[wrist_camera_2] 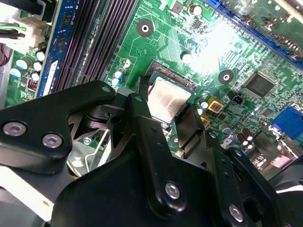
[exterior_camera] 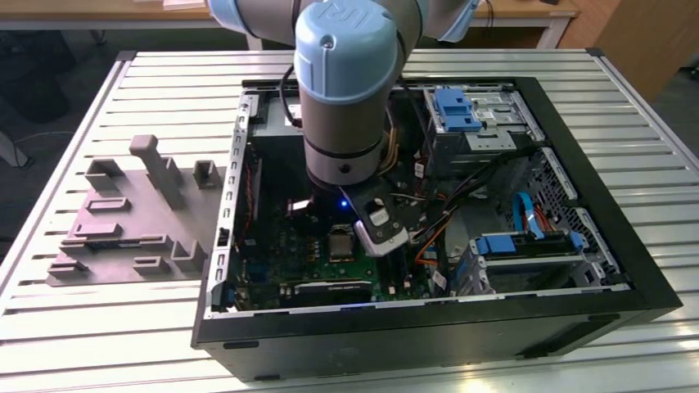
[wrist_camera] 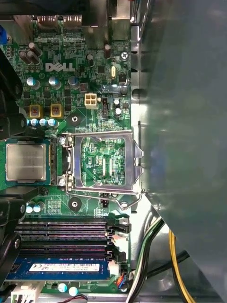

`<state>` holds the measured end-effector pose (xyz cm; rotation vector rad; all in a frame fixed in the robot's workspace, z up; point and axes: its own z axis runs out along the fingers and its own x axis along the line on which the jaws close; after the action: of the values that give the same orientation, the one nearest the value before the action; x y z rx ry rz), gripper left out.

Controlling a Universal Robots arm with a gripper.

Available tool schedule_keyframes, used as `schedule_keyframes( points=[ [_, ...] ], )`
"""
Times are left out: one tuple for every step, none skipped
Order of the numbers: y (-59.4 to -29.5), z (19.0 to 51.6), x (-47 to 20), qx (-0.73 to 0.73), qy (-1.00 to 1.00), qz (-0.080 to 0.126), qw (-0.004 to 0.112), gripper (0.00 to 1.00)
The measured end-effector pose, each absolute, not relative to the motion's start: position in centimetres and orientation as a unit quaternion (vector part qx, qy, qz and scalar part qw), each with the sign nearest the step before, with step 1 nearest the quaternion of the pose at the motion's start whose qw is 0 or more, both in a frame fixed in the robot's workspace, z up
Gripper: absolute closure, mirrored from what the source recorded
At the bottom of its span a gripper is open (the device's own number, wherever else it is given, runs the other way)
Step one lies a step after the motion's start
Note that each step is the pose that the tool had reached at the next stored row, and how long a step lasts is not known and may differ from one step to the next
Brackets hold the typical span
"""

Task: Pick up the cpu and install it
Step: 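Place the cpu into insertion slot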

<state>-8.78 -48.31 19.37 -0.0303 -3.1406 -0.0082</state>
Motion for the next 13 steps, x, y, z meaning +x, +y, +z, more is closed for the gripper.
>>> schedule_keyframes(
  points=[
    [-48.33, 19.34, -8.78, -0.010, -1.000, -0.003, 0.000, 0.53],
    [-48.34, 19.31, -8.78, -0.010, -1.000, -0.003, 0.000, 0.53],
    [-48.36, 19.27, -8.78, -0.010, -1.000, -0.003, 0.000, 0.53],
    [-48.36, 19.22, -8.77, -0.010, -1.000, -0.003, 0.000, 0.53],
    [-48.36, 19.16, -8.77, -0.010, -1.000, -0.003, 0.000, 0.53],
    [-48.36, 19.09, -8.77, -0.010, -1.000, -0.003, 0.000, 0.53],
    [-48.36, 19.02, -8.77, -0.010, -1.000, -0.003, 0.000, 0.53],
    [-48.37, 18.94, -8.77, -0.010, -1.000, -0.003, 0.000, 0.53],
    [-48.37, 18.86, -8.78, -0.010, -1.000, -0.002, 0.000, 0.53],
    [-48.38, 18.81, -8.78, -0.010, -1.000, -0.002, 0.001, 0.53],
    [-48.38, 18.76, -8.78, -0.010, -1.000, -0.002, 0.001, 0.53],
    [-48.39, 18.71, -8.78, -0.010, -1.000, -0.002, 0.001, 0.53],
    [-48.38, 18.67, -8.78, -0.010, -1.000, -0.002, 0.001, 0.53]
  ],
)
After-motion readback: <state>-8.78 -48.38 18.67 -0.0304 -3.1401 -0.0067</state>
